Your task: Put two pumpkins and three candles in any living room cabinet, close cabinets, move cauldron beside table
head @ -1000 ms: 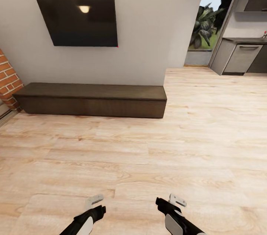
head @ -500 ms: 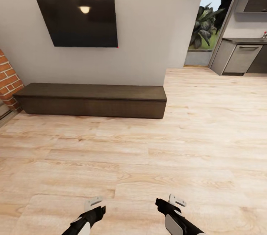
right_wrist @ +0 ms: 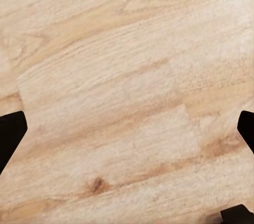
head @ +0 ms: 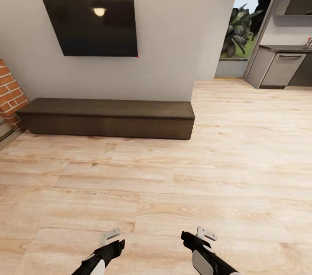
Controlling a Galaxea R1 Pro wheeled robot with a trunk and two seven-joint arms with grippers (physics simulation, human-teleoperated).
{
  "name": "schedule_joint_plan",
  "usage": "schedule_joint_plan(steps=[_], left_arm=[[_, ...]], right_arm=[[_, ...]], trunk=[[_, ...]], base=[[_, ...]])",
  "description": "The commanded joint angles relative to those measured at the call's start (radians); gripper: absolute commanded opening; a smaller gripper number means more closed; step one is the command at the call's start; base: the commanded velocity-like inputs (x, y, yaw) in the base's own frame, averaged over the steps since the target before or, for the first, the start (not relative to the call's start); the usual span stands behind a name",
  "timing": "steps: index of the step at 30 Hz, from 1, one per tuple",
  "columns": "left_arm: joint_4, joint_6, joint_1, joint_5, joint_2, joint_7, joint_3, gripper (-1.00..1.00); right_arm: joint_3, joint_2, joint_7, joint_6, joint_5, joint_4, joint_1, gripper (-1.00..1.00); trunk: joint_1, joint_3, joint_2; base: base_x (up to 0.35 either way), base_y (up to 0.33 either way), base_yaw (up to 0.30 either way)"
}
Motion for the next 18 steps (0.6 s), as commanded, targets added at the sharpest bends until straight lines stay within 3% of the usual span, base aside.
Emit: schedule_joint_plan(steps=[1,18], left_arm=[[-0.002,0.003,0.0,0.009,0.001,0.009,-0.006,1.0],[-0.002,0.014,0.0,0.015,0.0,0.01,-0.001,1.0]], right_arm=[[0.008,0.0,-0.005,-0.005,-0.011,0.0,-0.001,1.0],[0.007,-0.001,-0.005,-0.006,-0.011,0.001,-0.001,1.0]], trunk=[[0.0,-0.001,0.0],[-0.065,0.052,0.119]], base=[[0.0,0.0,0.0],[0.0,0.0,0.0]])
